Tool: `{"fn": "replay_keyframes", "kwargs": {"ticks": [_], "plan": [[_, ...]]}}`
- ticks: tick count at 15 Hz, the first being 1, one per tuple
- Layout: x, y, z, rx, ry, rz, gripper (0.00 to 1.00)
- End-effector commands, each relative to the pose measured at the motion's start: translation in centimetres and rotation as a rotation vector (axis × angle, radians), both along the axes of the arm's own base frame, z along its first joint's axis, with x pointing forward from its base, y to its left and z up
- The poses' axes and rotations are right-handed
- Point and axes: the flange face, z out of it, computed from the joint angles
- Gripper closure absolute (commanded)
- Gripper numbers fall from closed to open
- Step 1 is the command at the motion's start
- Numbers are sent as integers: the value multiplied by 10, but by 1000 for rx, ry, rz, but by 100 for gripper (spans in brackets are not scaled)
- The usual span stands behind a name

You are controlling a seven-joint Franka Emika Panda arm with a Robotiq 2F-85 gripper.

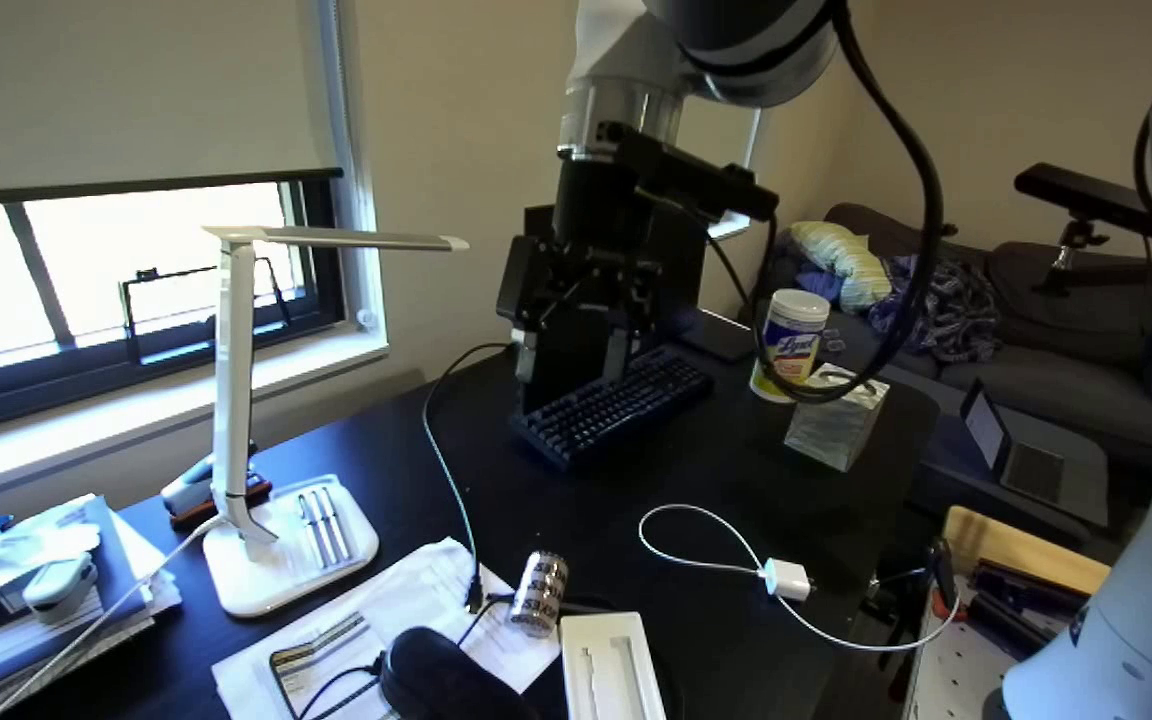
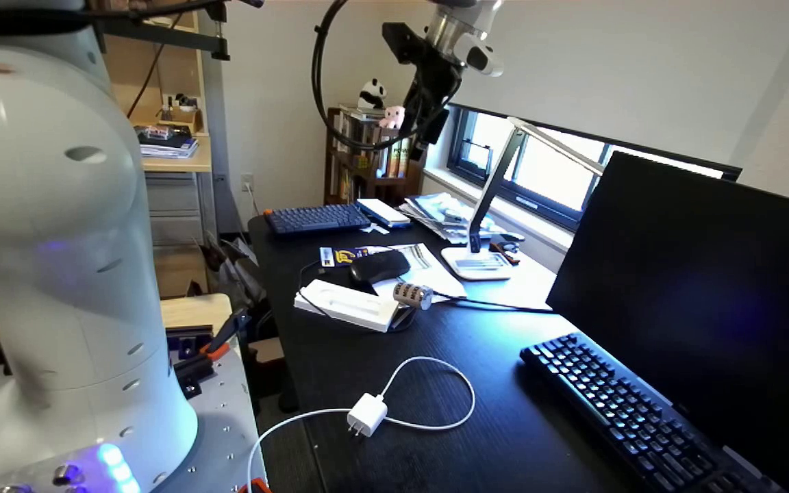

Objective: Put the brown object in the box

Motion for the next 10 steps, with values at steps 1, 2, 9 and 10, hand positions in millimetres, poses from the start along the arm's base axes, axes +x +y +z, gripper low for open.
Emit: {"fn": "replay_keyframes", "kwargs": {"ticks": [1,2,9,10], "plan": [[24,-18,-43,-20,28,-195,0],[27,-24,-56,-26,12,-251,0],[36,-35,-113,-54,39,-446,0],[36,-34,-118,-58,51,-459,0]]}}
